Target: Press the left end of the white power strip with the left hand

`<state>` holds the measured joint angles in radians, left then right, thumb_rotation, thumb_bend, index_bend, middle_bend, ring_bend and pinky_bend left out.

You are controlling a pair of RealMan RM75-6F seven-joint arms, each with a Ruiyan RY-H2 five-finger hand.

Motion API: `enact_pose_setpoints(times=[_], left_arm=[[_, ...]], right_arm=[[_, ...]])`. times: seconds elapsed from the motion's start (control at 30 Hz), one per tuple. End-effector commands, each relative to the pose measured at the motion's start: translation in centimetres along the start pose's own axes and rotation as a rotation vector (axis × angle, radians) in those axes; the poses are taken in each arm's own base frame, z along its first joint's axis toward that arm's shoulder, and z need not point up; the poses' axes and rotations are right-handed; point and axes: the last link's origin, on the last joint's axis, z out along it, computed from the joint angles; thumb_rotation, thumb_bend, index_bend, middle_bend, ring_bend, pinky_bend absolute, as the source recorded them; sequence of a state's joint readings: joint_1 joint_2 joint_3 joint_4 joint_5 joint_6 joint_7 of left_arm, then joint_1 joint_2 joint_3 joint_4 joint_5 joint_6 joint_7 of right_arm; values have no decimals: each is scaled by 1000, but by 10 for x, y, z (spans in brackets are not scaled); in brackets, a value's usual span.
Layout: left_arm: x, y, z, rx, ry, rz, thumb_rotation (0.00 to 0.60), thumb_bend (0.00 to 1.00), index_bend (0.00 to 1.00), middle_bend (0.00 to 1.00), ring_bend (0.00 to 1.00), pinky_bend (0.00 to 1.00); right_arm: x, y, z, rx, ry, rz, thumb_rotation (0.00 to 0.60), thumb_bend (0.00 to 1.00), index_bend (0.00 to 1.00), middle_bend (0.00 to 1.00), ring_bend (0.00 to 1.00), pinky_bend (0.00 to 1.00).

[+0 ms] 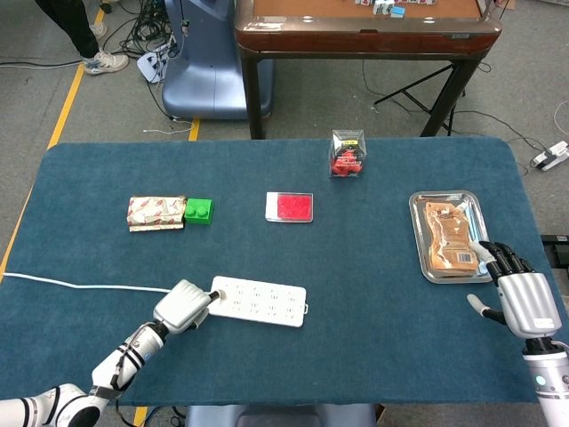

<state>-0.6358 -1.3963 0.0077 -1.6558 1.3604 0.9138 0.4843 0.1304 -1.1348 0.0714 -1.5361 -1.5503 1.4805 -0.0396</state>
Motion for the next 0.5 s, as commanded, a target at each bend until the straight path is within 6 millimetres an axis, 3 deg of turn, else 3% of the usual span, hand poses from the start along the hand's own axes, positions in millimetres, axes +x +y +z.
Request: enact_pose_setpoints(times=[0.03, 0.23, 0.5], left_arm=[[-1, 0, 1, -1, -3, 9, 600, 594, 318, 1000, 1000, 1000], [4, 1, -3, 4, 20, 0, 600, 594, 318, 1000, 1000, 1000], [26, -18, -36, 92, 137, -136, 600, 587, 271, 1000, 950, 1000]], right_arm=[[0, 0, 0, 1, -1, 0, 600, 158, 154, 173, 144, 337], [-1, 1, 0, -1, -2, 4, 600, 158, 154, 173, 144, 337], [2, 2, 1, 0, 6, 9, 600, 159, 154, 173, 144, 337]])
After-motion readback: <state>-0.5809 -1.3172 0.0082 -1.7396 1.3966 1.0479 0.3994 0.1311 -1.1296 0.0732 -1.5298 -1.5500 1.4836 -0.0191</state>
